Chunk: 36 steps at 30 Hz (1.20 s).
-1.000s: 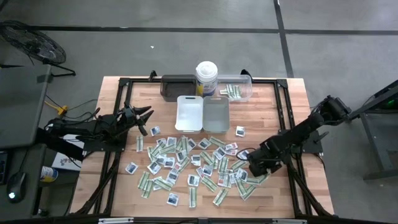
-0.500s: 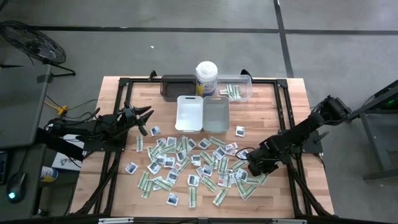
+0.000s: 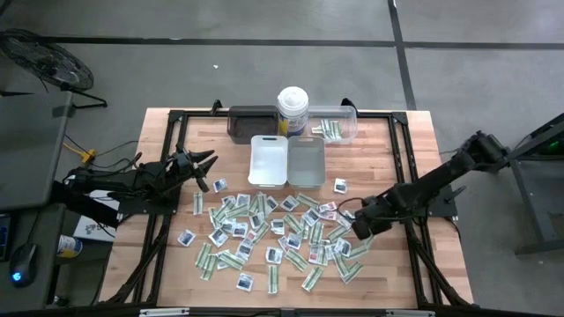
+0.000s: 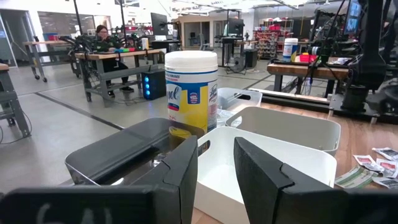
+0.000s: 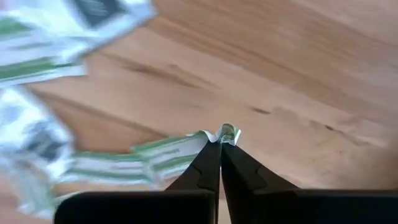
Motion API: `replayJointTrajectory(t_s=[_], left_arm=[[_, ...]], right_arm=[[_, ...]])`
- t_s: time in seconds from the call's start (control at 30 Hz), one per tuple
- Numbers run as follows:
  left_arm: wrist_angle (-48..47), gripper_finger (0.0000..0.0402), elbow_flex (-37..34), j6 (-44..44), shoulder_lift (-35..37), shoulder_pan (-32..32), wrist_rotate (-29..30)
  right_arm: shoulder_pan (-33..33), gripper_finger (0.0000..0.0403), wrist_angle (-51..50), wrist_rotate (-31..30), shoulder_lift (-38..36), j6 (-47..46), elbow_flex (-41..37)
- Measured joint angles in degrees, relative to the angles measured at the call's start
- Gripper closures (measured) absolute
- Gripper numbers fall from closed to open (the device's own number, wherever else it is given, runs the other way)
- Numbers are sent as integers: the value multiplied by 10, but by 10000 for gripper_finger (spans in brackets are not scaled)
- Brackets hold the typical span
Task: Pick & Place First Aid Supplies
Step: Put the band aid into the transparent bin
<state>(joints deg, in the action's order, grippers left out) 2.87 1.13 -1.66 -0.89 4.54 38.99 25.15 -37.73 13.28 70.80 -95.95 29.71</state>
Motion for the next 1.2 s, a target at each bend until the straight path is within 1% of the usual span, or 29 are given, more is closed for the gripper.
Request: replayJointTrajectory(t_s=[0.23, 0.43, 0.57, 0.77, 1.0, 1.2], left_arm=[[0, 300, 0, 0, 0, 0, 0], [0, 300, 0, 0, 0, 0, 0], [0, 300, 0, 0, 0, 0, 0], [0, 300, 0, 0, 0, 0, 0], [0, 300, 0, 0, 0, 0, 0], [0, 300, 0, 0, 0, 0, 0]], right_arm=[[-27, 402, -43, -43, -95, 23, 0], [-69, 403, -61, -89, -175, 82, 1], [-104, 403, -62, -117, -207, 124, 1], [-164, 403, -13, -162, -226, 197, 1], [-274, 402, 57, -164, -225, 294, 2], [-379, 402, 98, -171, -223, 332, 2]])
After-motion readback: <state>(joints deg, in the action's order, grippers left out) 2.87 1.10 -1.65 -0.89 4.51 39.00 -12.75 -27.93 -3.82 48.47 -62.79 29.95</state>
